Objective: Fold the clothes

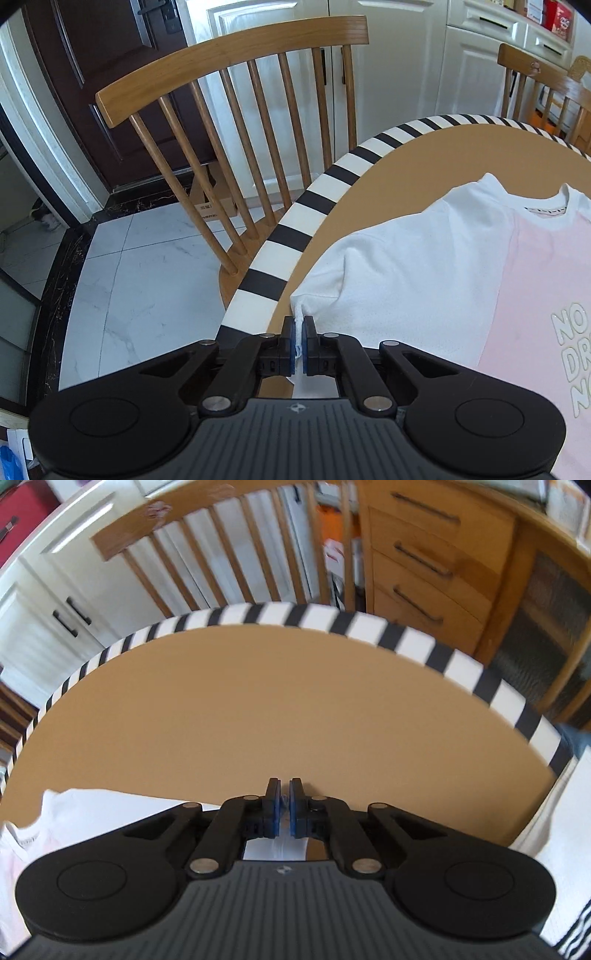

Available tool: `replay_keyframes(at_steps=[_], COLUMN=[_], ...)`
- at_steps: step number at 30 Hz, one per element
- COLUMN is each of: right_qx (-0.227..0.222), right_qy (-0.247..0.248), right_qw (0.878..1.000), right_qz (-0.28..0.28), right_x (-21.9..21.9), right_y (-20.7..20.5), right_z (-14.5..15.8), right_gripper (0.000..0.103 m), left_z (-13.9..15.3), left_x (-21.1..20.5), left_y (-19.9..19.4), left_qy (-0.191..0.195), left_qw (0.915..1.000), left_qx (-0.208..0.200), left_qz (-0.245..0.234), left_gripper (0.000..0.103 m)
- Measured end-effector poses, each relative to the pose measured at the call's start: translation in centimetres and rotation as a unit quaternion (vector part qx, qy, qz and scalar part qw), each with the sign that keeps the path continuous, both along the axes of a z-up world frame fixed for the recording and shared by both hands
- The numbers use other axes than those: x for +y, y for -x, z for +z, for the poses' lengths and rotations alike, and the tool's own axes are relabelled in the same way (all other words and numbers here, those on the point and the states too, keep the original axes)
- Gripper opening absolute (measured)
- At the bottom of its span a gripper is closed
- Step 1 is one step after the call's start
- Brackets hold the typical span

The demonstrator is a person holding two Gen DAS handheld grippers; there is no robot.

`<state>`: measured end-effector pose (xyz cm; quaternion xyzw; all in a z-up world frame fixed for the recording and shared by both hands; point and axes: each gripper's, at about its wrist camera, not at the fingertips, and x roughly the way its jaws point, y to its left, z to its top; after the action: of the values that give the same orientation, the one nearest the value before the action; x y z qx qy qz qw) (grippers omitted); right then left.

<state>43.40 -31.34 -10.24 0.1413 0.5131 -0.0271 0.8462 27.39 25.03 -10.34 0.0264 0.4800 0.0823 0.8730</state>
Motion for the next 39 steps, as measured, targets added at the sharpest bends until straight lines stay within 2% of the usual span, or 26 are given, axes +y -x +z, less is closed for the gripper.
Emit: replay_keyframes(at_steps=[1,2,3,4,6,7,9,11,14,16,17,18,19,21,22,26,28,30,32,33,35,36,38,39], right_qx=[-0.011,-0.008,-0.005,-0.002,0.002,-0.007,-0.020,-0.012,0.022,0.020,0.018,0.017,0.016,0.014,0.013,0.010,0.008,0.012,0.012,0.013,0.015,0.015,0.017,0.017], right_qy=[0.031,0.042,0.053,0.063,0.034,0.021,0.000,-0.009,-0.008,-0.001,0.002,0.006,0.009,0.016,0.019,0.041,0.044,0.043,0.045,0.045,0.040,0.038,0.032,0.030], right_qw=[0.999,0.999,0.999,0.998,0.999,1.000,1.000,0.999,0.999,0.999,0.999,0.999,0.999,0.999,0.999,0.997,0.997,0.997,0.997,0.997,0.997,0.997,0.998,0.998], right_qz=[0.001,-0.002,-0.005,-0.008,-0.003,0.003,0.020,0.031,0.037,0.040,0.041,0.042,0.044,0.046,0.048,0.059,0.058,0.055,0.056,0.059,0.058,0.058,0.055,0.054], right_x=[0.3,0.3,0.3,0.3,-0.1,-0.4,-0.5,-0.4,0.6,1.0,1.1,1.3,1.4,1.7,1.9,2.0,2.0,2.0,2.0,2.2,2.2,2.2,2.0,2.0], right_y=[0.2,0.3,0.4,0.5,1.3,2.1,4.3,6.8,9.3,10.0,10.3,10.6,11.0,11.6,12.0,13.9,14.1,14.1,14.0,14.0,13.8,13.7,13.5,13.5], right_z=[0.5,0.8,1.1,1.4,2.2,2.8,3.8,3.8,2.3,1.9,1.7,1.4,1.2,0.8,0.6,0.6,0.5,0.4,0.4,0.3,0.1,0.1,0.0,-0.1], right_gripper=[0.007,0.010,0.018,0.032,0.049,0.048,0.048,0.047,0.040,0.032,0.031,0.025,0.007,0.004,0.004,0.004,0.005,0.006,0.007,0.008,0.008,0.009,0.010,0.010], left_z=[0.0,0.1,0.2,0.5,1.4,2.2,4.1,5.5,5.7,4.9,4.5,4.0,3.6,3.1,2.8,2.2,2.5,2.7,2.4,2.2,1.3,0.9,-0.1,-0.4], left_x=[0.1,0.2,0.3,0.5,0.6,0.7,0.6,0.2,-0.3,-0.2,0.1,0.7,1.5,2.8,3.2,3.2,2.1,0.3,-1.8,-2.8,-4.1,-4.5,-4.9,-5.0], left_y=[0.0,-0.1,0.1,0.3,1.1,1.7,3.5,5.8,8.8,10.2,10.7,11.4,12.1,13.7,14.4,15.0,14.3,13.1,12.4,12.3,12.0,11.8,11.1,10.7], left_qy=[0.001,0.001,0.004,0.007,0.009,0.008,0.012,0.036,0.074,0.096,0.110,0.130,0.154,0.196,0.206,0.233,0.193,0.117,0.032,-0.008,-0.075,-0.093,-0.099,-0.100], left_qw=[1.0000,1.0000,1.0000,1.0000,0.9995,0.9989,0.9968,0.9944,0.9918,0.9889,0.9859,0.9804,0.9721,0.9547,0.9496,0.9429,0.9562,0.9785,0.9931,0.9958,0.9948,0.9933,0.9919,0.9911], left_qx=[0.000,0.001,-0.001,-0.005,-0.024,-0.038,-0.069,-0.090,-0.087,-0.079,-0.072,-0.068,-0.069,-0.074,-0.074,-0.085,-0.103,-0.088,-0.076,-0.075,-0.068,-0.067,-0.068,-0.071], left_qz=[-0.001,-0.002,0.000,0.005,0.019,0.026,0.039,0.043,0.057,0.081,0.104,0.132,0.162,0.212,0.224,0.223,0.194,0.145,0.083,0.053,0.007,-0.010,-0.040,-0.050], left_gripper=[0.004,0.005,0.007,0.009,0.016,0.017,0.029,0.034,0.037,0.037,0.037,0.037,0.037,0.038,0.039,0.040,0.040,0.040,0.040,0.040,0.040,0.040,0.040,0.033])
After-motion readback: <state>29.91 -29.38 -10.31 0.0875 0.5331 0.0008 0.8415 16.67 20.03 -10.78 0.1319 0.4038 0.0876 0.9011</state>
